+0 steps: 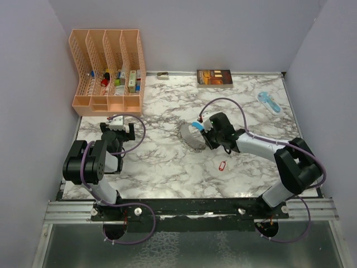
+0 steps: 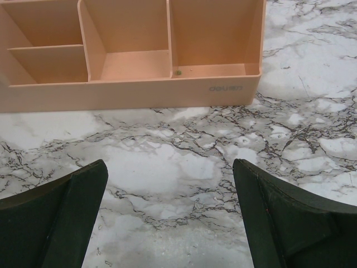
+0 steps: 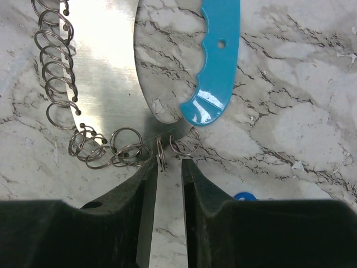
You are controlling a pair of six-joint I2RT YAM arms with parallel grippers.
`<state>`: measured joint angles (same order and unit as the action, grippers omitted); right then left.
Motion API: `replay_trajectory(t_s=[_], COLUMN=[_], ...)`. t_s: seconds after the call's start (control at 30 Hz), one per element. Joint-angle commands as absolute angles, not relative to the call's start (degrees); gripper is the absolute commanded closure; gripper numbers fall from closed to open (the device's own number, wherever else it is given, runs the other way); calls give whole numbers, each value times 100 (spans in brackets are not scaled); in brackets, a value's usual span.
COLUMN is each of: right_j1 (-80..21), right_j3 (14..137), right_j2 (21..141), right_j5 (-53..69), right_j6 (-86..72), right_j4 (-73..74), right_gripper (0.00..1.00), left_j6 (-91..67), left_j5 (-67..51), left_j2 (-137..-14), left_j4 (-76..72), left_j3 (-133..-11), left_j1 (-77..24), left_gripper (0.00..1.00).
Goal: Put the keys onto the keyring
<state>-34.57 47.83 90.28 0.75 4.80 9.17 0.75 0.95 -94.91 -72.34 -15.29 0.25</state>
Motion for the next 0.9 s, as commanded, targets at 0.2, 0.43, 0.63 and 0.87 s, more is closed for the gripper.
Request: replay_trajectory(t_s=[0.2,0.43,0.63,0.87], right_j1=[-3533,-3542,-3542,-3540], right_j3=[4814,4833,4829,4751], right_j2=[9215,9402,9385,8563], right_j5=[167,186,93,-233], right_j6=[331,275,221,270], right_j4=[717,554,510,452], right_gripper=[77,86,99,99], left_j6=[91,89,90,262], left_j5=[186,188,183,-292], left_j2=[-9403,-9398,-9396,-9100], left_j4=[-7339,-7339,-7339,-6703], left_j3=[-1537,-1534,-1529,-1685], left_j1=[27,26,26,26], left_gripper=[2,2,2,6])
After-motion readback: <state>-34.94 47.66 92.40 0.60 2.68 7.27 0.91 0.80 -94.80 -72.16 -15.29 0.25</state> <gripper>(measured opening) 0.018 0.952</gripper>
